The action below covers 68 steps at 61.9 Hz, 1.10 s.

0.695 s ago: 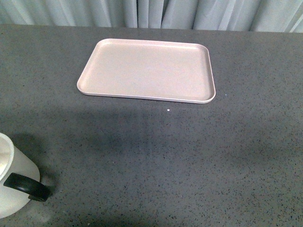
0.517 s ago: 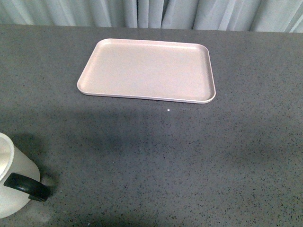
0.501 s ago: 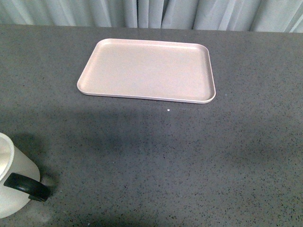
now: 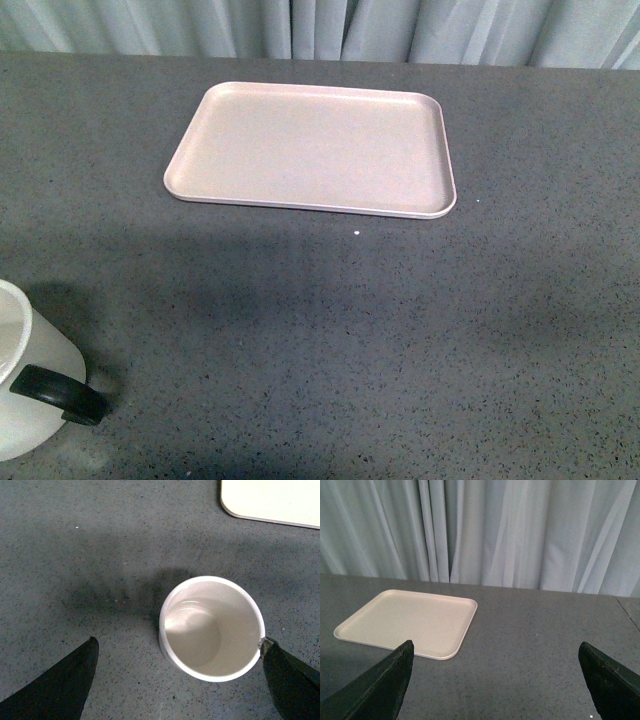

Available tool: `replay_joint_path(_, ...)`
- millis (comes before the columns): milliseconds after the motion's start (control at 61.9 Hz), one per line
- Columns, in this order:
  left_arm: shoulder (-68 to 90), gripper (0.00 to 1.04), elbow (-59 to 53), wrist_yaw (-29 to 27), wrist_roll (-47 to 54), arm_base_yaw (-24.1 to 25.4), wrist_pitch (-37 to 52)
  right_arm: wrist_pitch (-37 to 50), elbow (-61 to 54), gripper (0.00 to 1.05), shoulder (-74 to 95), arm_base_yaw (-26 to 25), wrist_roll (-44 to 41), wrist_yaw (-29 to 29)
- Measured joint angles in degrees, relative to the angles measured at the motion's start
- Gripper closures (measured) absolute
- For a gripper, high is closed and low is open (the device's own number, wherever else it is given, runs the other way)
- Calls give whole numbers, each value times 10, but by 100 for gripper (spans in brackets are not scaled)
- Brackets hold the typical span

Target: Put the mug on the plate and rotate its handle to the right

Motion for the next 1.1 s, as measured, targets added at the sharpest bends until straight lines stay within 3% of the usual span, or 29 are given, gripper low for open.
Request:
replay_joint_path(145, 115, 9, 42, 36, 60, 33, 36, 0, 0, 9, 0, 0, 0, 0)
replay_joint_path(275, 159, 9, 55, 44, 93, 28, 37, 0, 0, 9, 0, 0, 0, 0)
replay_joint_path(727, 235, 9, 54, 11, 102, -28, 75, 0, 0, 9, 0, 0, 0, 0)
replay_joint_path(1099, 336, 9, 54, 9, 105, 8, 138, 0, 0, 9, 0, 0, 0, 0)
